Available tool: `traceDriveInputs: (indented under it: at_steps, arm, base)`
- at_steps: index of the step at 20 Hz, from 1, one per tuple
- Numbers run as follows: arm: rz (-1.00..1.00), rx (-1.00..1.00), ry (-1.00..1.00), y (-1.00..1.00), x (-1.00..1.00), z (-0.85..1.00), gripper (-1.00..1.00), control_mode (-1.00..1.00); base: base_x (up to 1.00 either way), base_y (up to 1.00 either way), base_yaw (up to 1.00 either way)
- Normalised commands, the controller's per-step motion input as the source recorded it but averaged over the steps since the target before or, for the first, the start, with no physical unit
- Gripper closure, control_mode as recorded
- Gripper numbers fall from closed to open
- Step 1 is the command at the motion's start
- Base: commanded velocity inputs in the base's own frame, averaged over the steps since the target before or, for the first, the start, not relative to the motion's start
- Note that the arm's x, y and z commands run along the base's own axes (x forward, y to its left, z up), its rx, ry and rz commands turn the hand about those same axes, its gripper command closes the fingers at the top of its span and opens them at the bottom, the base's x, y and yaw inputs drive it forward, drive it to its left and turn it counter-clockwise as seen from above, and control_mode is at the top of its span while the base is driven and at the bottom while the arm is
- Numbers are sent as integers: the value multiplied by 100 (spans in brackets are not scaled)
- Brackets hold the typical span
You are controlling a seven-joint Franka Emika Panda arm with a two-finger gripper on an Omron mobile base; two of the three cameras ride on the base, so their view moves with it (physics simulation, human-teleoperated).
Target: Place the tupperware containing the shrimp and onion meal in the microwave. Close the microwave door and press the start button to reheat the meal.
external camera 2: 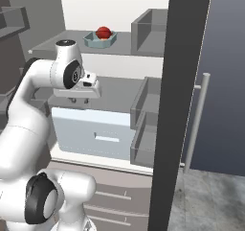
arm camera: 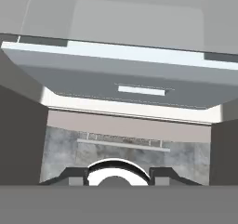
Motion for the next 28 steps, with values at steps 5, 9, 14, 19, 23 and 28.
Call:
traceDriveInputs:
  at_steps: [5,9,14,19,23,28]
  arm:
    - [0,0,-16,0,-1,11,-100,-100]
    - [0,1,-36,0,-1,55,-100,-100]
    - [0,6,-44,0,0,65,-100,-100]
    - [0,8,-41,0,0,64,-100,-100]
    - [-4,6,-32,0,0,52,-100,-100]
    - [-10,10,-19,0,0,34,-100,-100]
  base:
    - [0,0,0]
    - [0,0,0]
    - [0,0,0]
    - [0,0,0]
    - [0,0,0]
    - [0,0,0]
